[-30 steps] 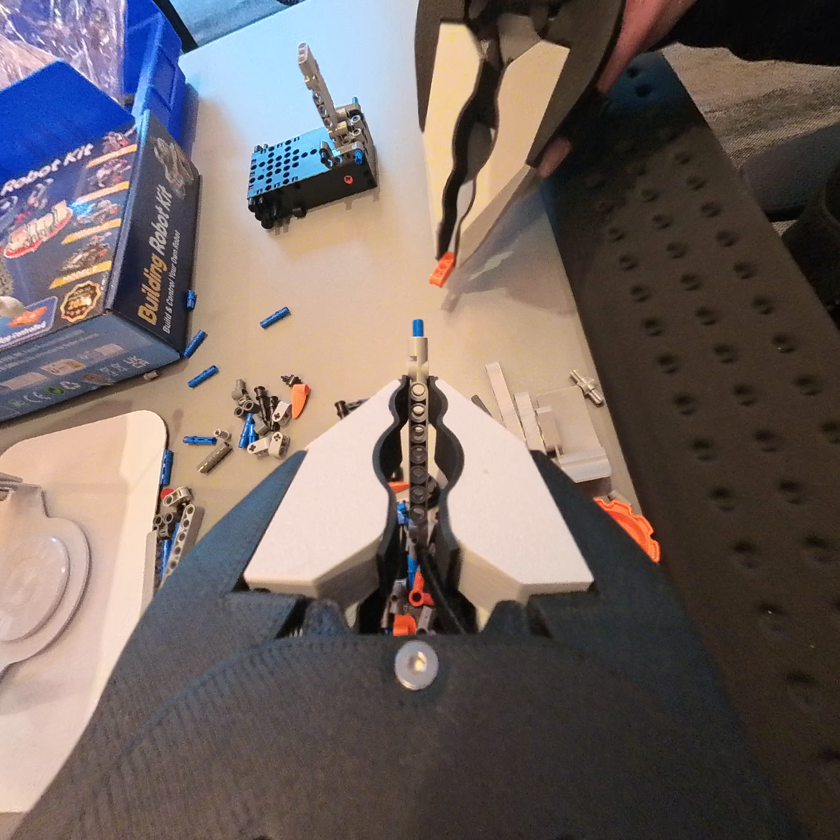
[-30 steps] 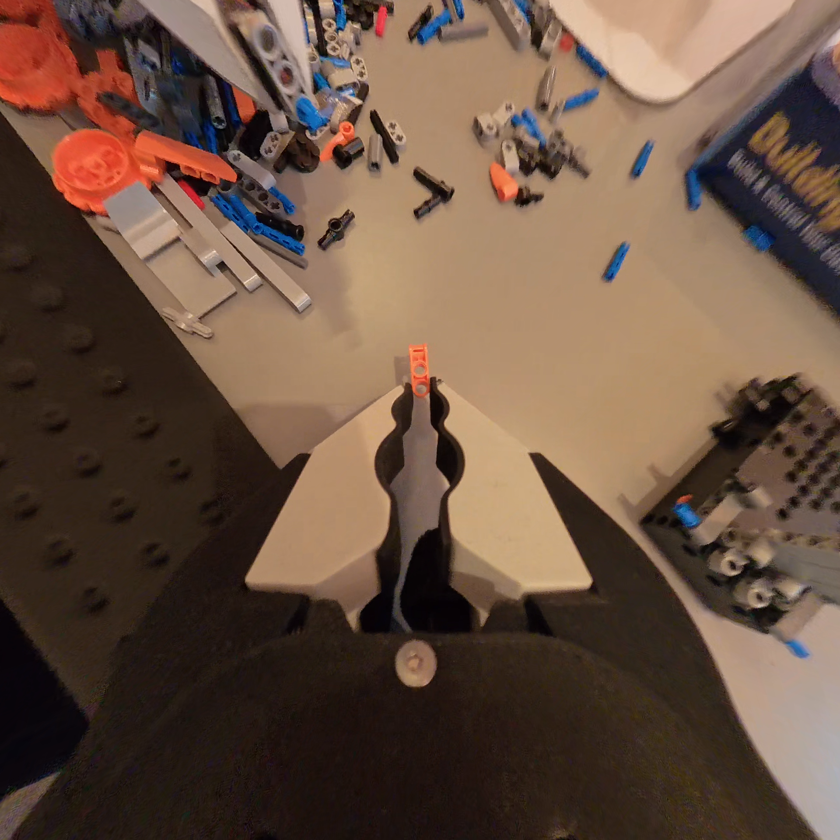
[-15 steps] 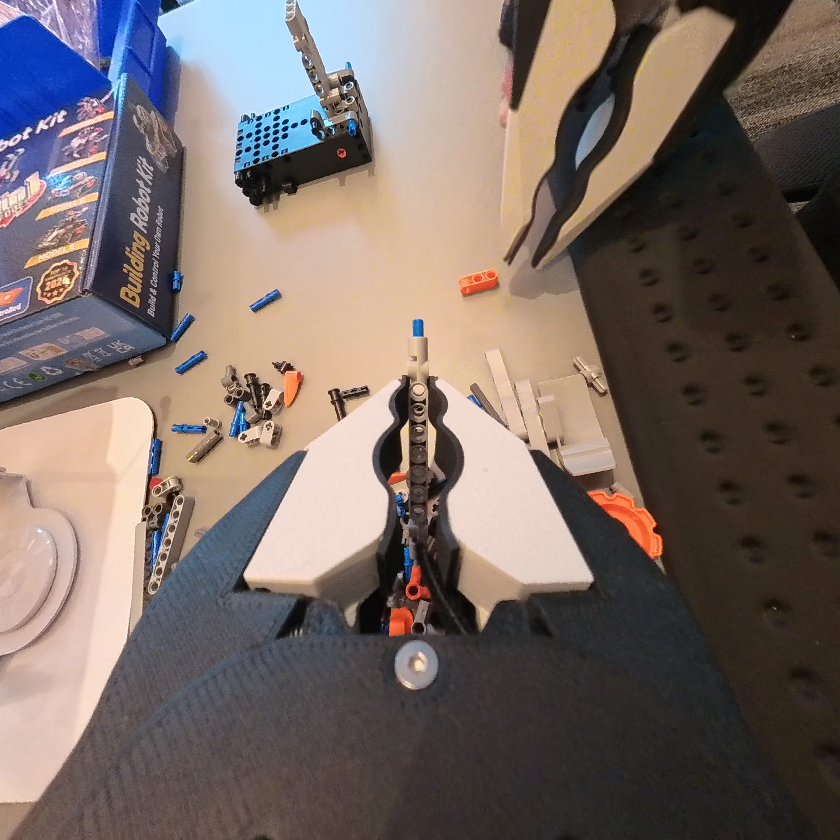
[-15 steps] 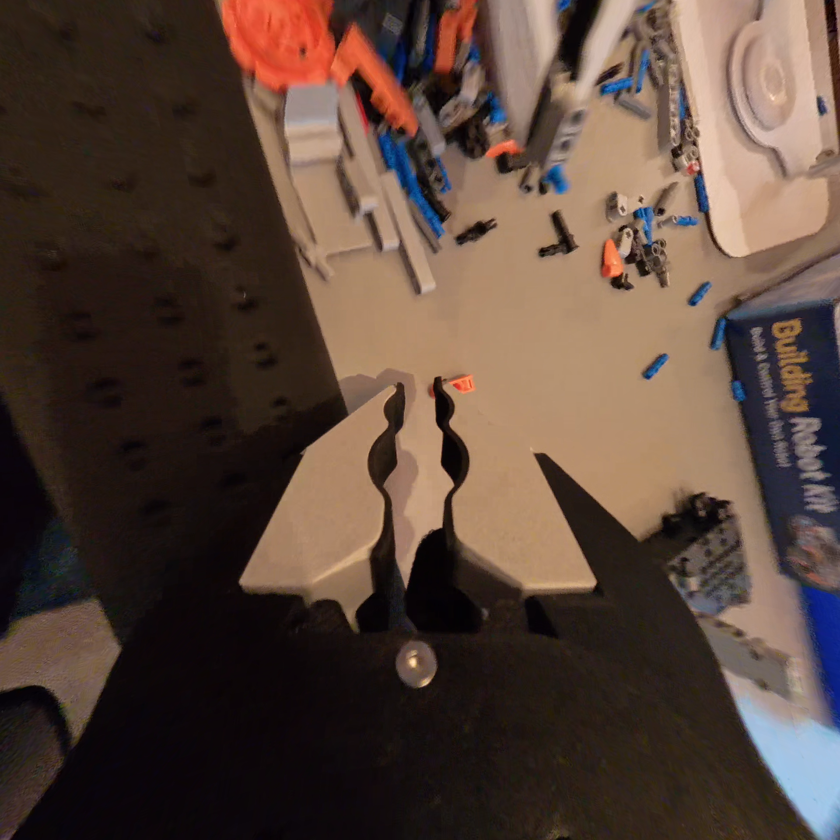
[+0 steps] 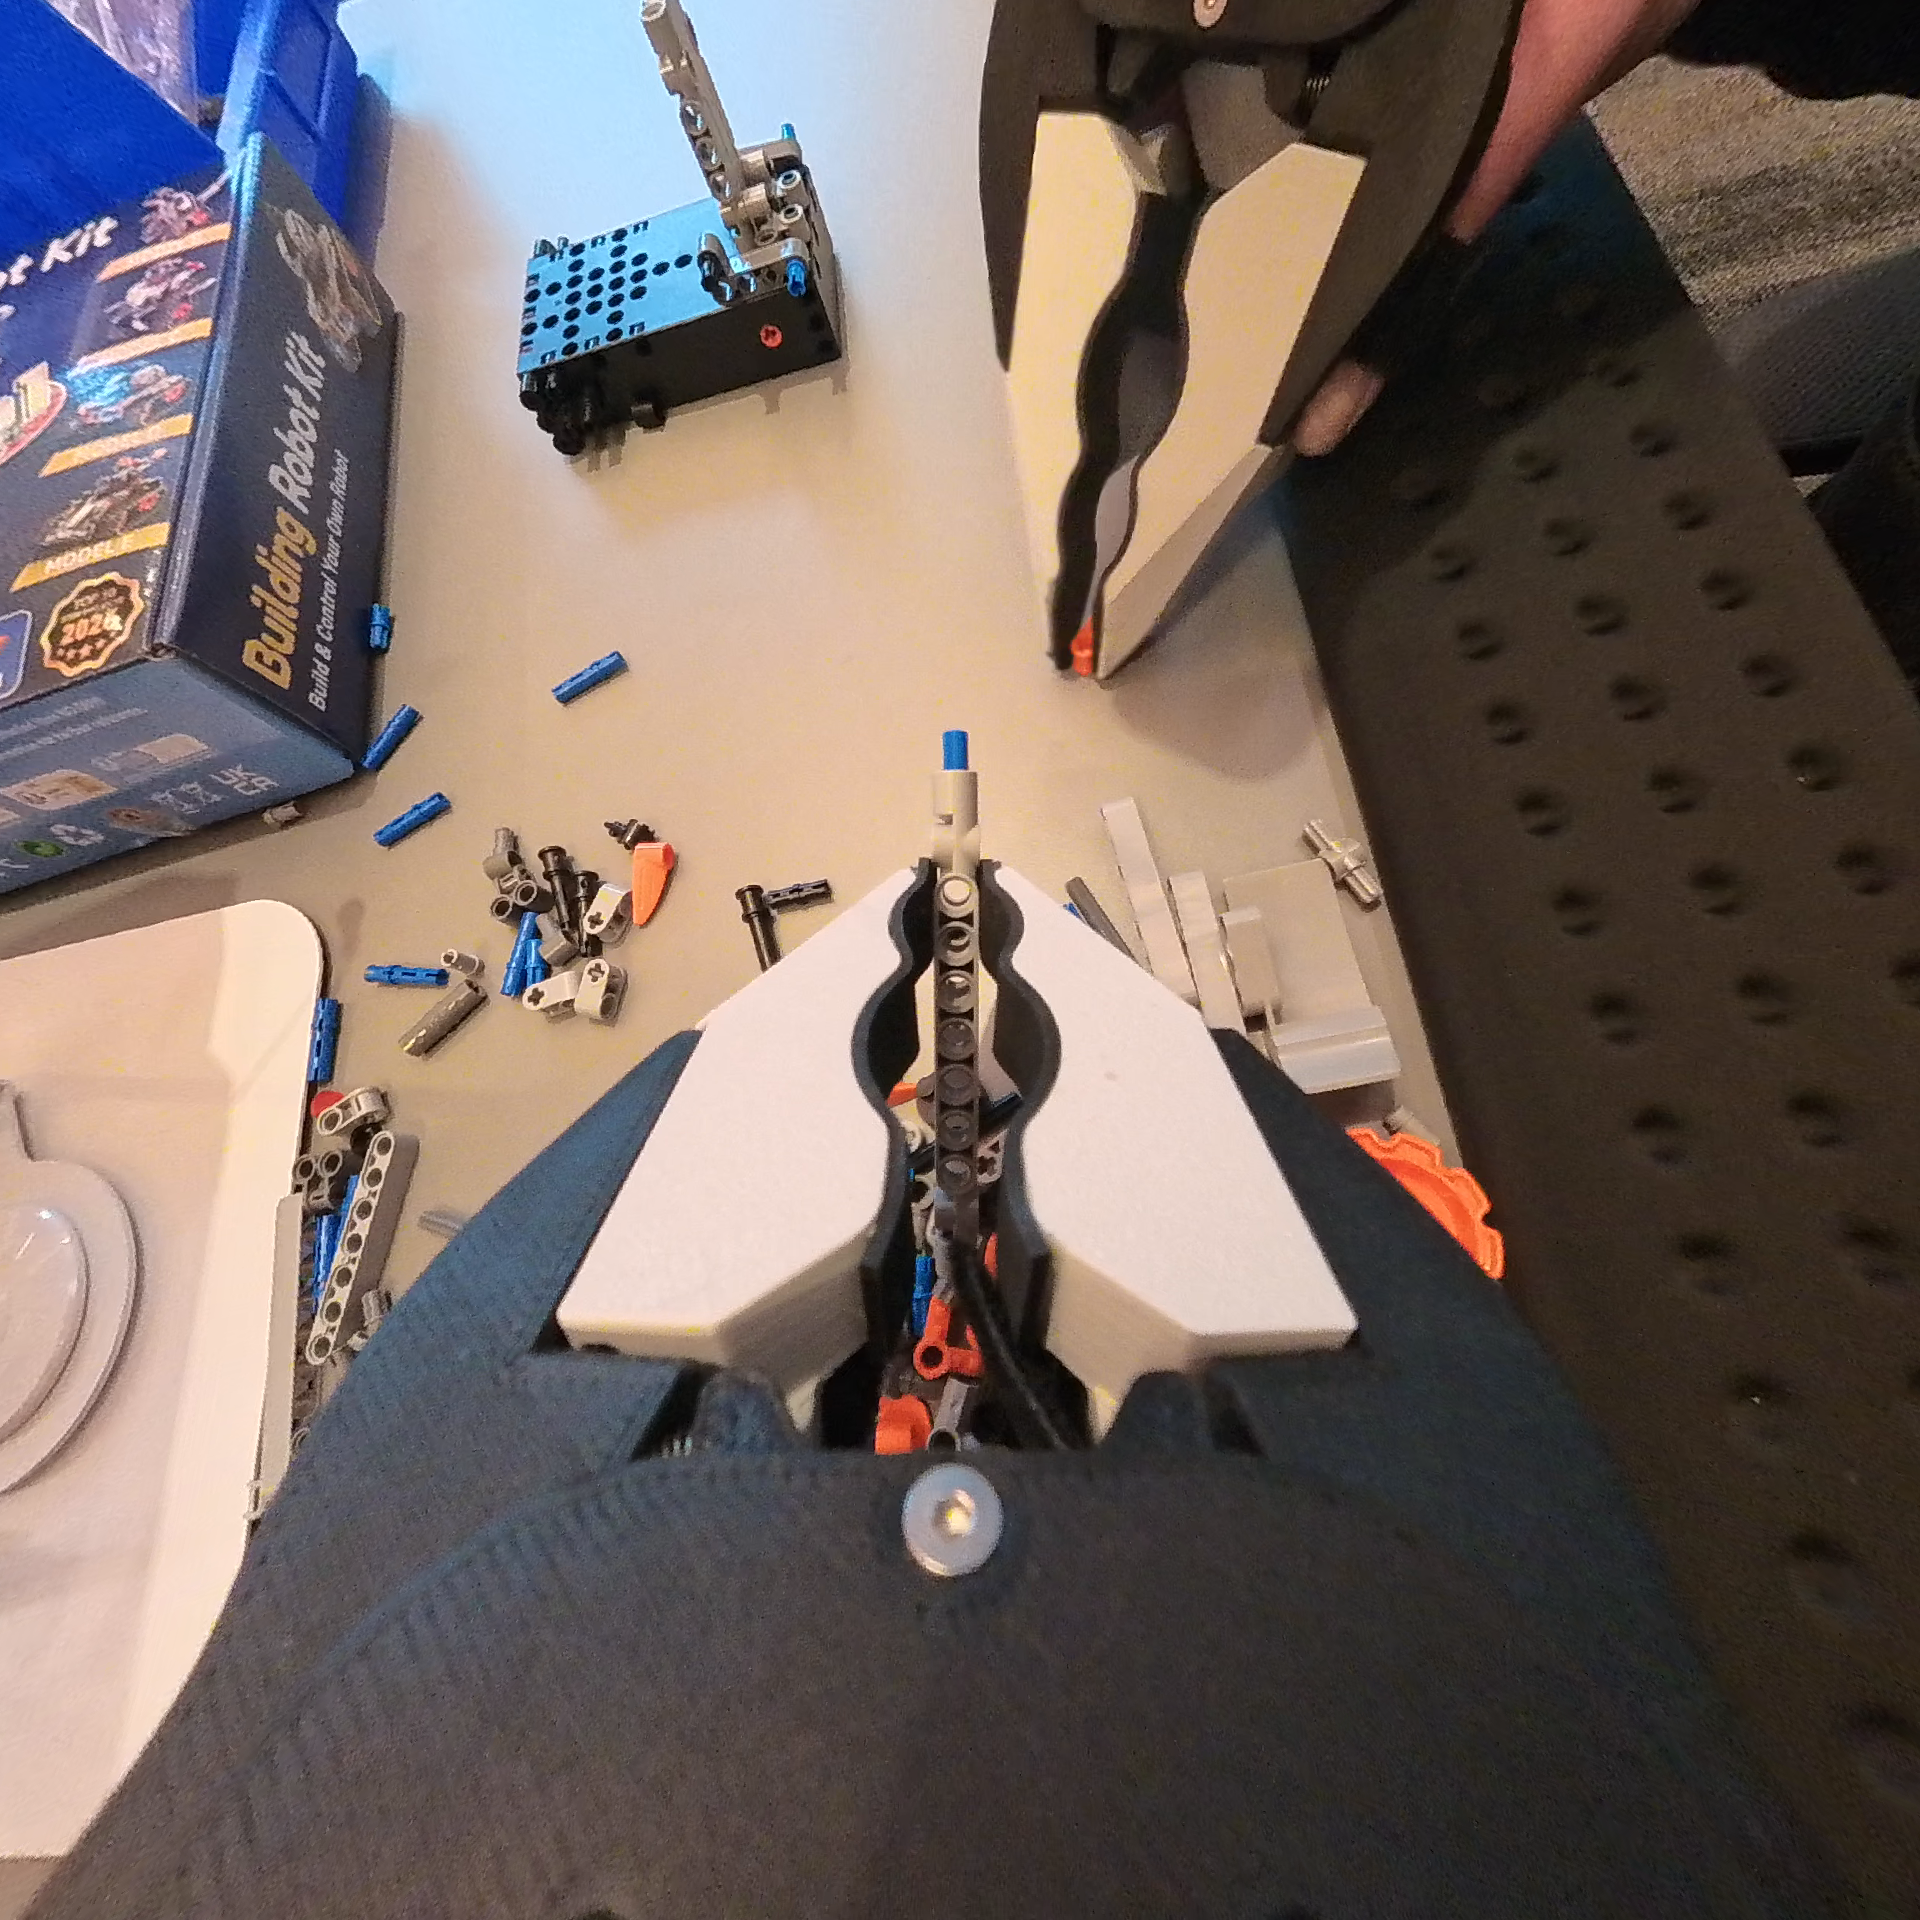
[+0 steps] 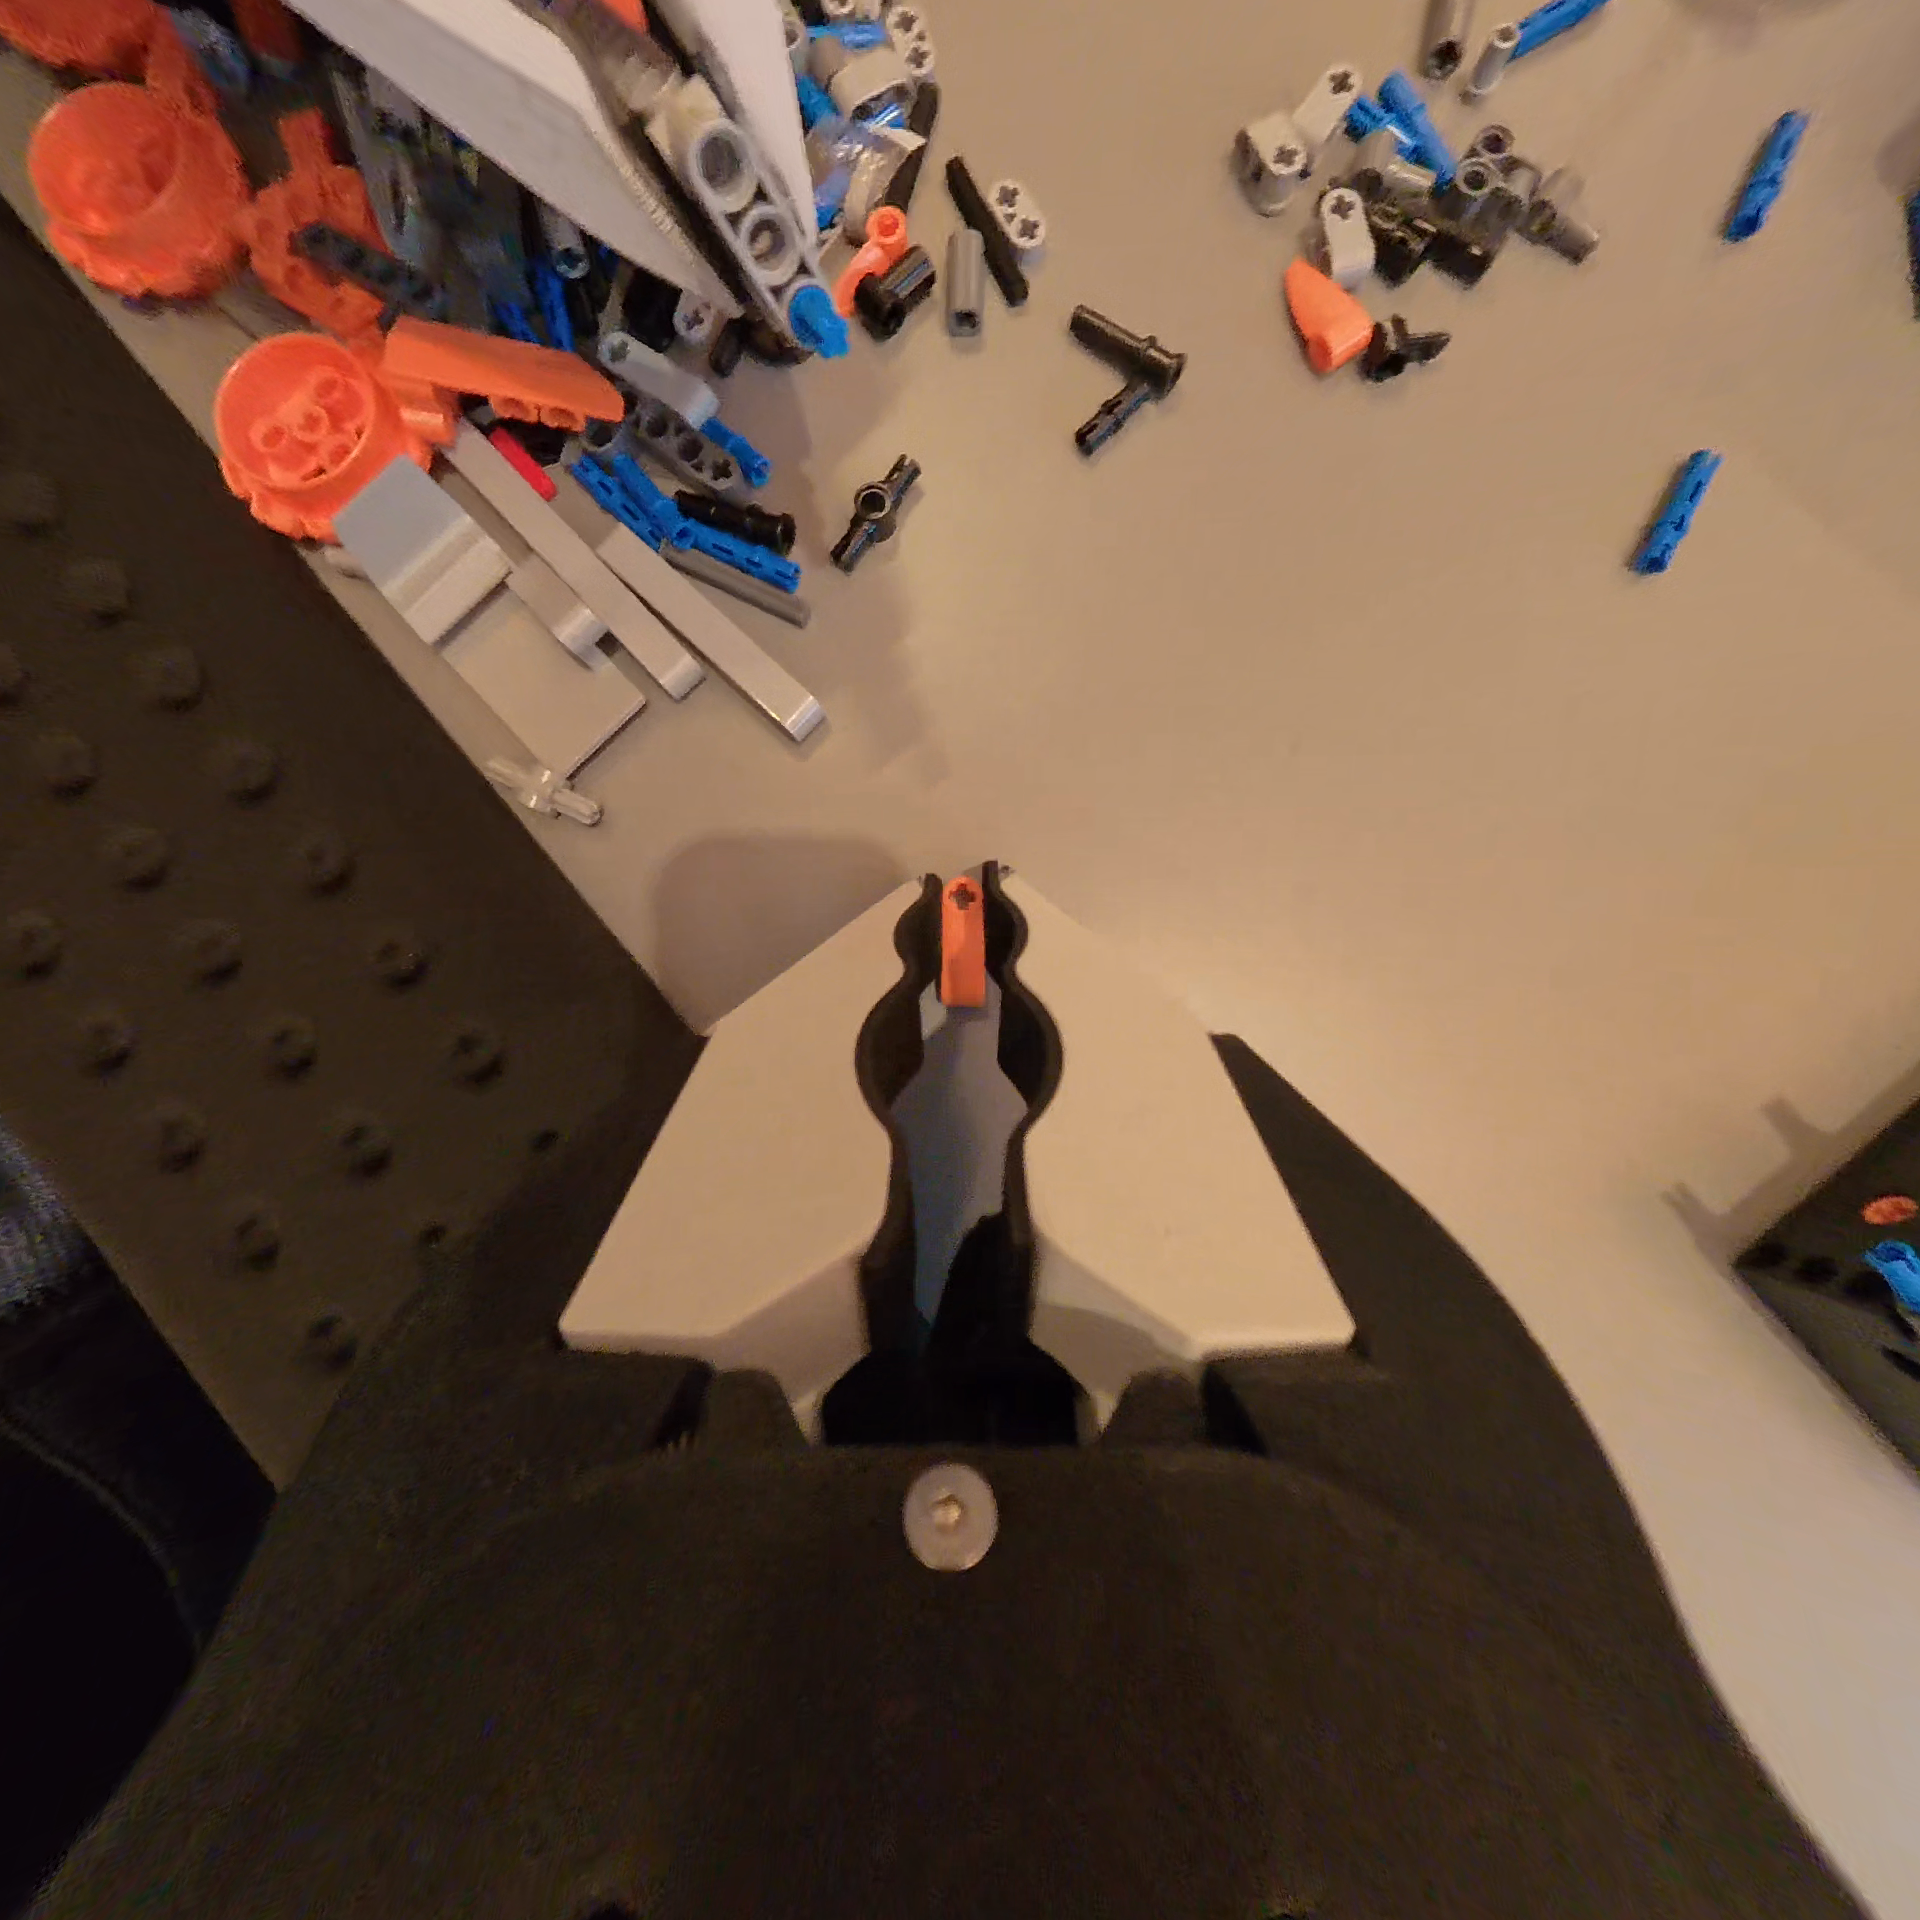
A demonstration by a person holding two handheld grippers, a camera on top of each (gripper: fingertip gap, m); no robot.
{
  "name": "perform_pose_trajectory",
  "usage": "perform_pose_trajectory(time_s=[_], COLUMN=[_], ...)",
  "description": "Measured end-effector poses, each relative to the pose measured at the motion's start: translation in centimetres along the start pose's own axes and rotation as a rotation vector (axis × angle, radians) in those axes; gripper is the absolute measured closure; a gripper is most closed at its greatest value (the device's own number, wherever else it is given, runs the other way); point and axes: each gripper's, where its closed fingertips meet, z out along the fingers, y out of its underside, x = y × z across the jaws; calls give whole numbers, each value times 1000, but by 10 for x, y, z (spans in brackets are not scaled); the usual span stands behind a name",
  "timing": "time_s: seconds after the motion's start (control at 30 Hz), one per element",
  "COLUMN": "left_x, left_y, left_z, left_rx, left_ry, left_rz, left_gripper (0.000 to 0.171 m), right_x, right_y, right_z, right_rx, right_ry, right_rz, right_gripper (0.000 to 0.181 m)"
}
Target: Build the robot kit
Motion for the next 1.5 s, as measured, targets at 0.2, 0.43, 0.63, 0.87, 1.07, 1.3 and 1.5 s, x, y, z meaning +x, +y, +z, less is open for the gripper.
perform_pose_trajectory(time_s=[0.2, 0.43, 0.63, 0.87, 1.07, 1.3, 1.5], left_x=[1, 4, 4, 6, 10, 13, 14], left_y=[0, 1, -3, -34, -43, -49, -47], left_z=[1, 4, 4, -14, -23, -25, -25], left_rx=[-2, -8, 17, 215, 278, 313, 307], left_ry=[8, 21, 23, 100, 163, 199, 207], left_rz=[-4, -5, -11, -93, -129, -159, -153], left_gripper=[166, 166, 166, 166, 166, 166, 166], right_x=[0, -1, -6, -22, -28, -31, -32], right_y=[0, 5, -19, -90, -104, -102, -102], right_z=[-2, -8, -13, -56, -73, -73, -72], right_rx=[15, -8, 138, 590, 730, 723, 716], right_ry=[14, -1, -24, -203, -303, -335, -363], right_rz=[-67, -113, -111, -91, -102, -127, -129], right_gripper=[176, 169, 176, 176, 176, 176, 176])
